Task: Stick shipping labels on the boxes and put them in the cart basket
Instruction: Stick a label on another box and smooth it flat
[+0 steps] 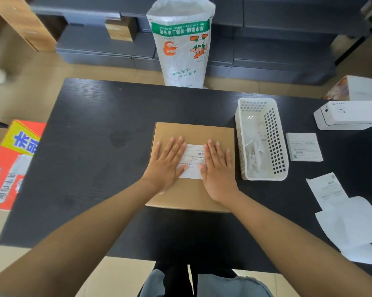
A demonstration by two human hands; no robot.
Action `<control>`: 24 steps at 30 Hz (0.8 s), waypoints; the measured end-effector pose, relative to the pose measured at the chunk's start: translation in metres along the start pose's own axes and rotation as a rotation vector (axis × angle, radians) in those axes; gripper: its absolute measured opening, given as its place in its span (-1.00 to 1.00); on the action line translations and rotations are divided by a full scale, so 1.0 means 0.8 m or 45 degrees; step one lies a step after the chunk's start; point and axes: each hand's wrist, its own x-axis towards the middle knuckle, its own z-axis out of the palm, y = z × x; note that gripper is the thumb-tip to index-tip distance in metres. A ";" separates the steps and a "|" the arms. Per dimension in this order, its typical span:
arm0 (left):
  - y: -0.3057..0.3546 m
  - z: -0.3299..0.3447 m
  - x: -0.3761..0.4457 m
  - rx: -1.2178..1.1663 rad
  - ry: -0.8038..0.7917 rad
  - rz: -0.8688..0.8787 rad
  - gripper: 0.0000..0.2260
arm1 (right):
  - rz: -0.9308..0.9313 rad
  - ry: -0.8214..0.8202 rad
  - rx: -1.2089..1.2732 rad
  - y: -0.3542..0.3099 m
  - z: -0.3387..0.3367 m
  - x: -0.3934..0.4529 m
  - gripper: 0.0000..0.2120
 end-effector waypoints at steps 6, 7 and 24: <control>-0.027 -0.007 -0.017 -0.115 -0.009 0.004 -0.42 | -0.024 -0.047 0.027 -0.026 -0.005 0.007 -0.41; -0.028 -0.009 -0.017 -0.138 0.007 -0.007 -0.41 | -0.024 -0.049 0.039 -0.027 -0.007 0.007 -0.41; -0.055 -0.014 -0.047 -1.468 -0.096 -0.918 -0.41 | 1.132 -0.146 1.191 -0.012 -0.035 -0.009 -0.43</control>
